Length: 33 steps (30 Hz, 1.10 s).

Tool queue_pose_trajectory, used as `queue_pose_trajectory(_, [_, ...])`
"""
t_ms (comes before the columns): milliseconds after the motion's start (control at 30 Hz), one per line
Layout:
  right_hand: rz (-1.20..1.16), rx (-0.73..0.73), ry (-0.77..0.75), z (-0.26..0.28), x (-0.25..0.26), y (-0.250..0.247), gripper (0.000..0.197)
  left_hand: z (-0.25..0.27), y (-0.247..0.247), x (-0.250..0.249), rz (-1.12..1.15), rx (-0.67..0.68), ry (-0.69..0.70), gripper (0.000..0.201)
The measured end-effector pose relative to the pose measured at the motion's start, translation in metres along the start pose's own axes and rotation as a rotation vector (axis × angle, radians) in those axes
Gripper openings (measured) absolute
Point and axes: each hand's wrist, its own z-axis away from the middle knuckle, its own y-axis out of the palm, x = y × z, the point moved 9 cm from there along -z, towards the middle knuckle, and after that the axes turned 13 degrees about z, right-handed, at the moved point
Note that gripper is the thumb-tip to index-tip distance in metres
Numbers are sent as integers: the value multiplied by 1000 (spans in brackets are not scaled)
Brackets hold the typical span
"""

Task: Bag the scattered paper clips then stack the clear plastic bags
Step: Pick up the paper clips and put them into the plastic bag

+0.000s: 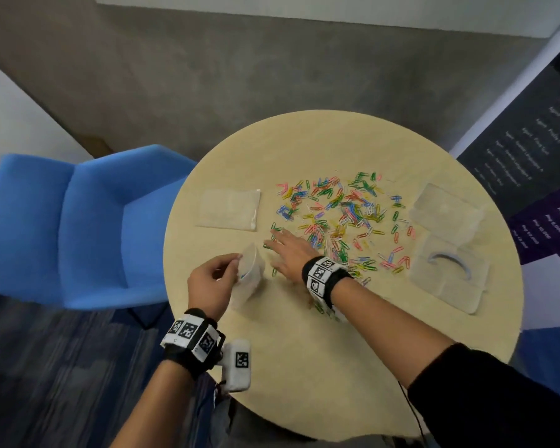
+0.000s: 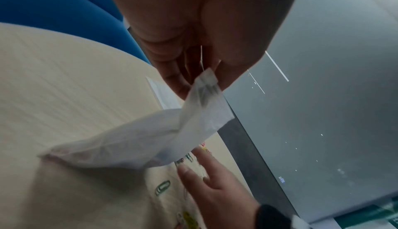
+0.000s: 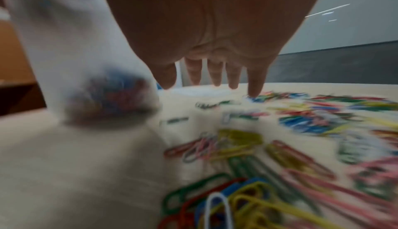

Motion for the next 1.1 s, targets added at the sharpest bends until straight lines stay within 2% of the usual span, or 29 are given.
queue_pose_trajectory(67, [151,104,4,-17,9,17,60,-1,-6,-1,16,-9,-5,15])
queue_pose_trajectory(167, [209,206,-4,-15,12,33,65,-3,-9,-3,5,-6,5,16])
queue_pose_trajectory(433, [308,199,-142,77,-6,60,85,-4,10,0,17,22,-44,16])
queue_pose_trajectory(500, [307,187,-150,98,-8,65,78,-4,21,2,13,34,-54,15])
queue_pose_trajectory(567, [305,136,-152,109,-10,63,61,-3,32,2,6,55,-54,14])
queue_pose_trajectory(700, [219,57,-120,106,-18,53,42,0,53,4,-25,103,-48,15])
queue_pose_trajectory(800, [99,23,-15,98,-35,48,37,3,65,7,-51,138,-63,13])
queue_pose_trajectory(967, [-389,-158,362,106,-81,22,29,6,79,11,-50,172,-101,11])
queue_pose_trajectory(1100, [-816,-238,637,128,-112,34,25,5,87,13,-67,190,-107,8])
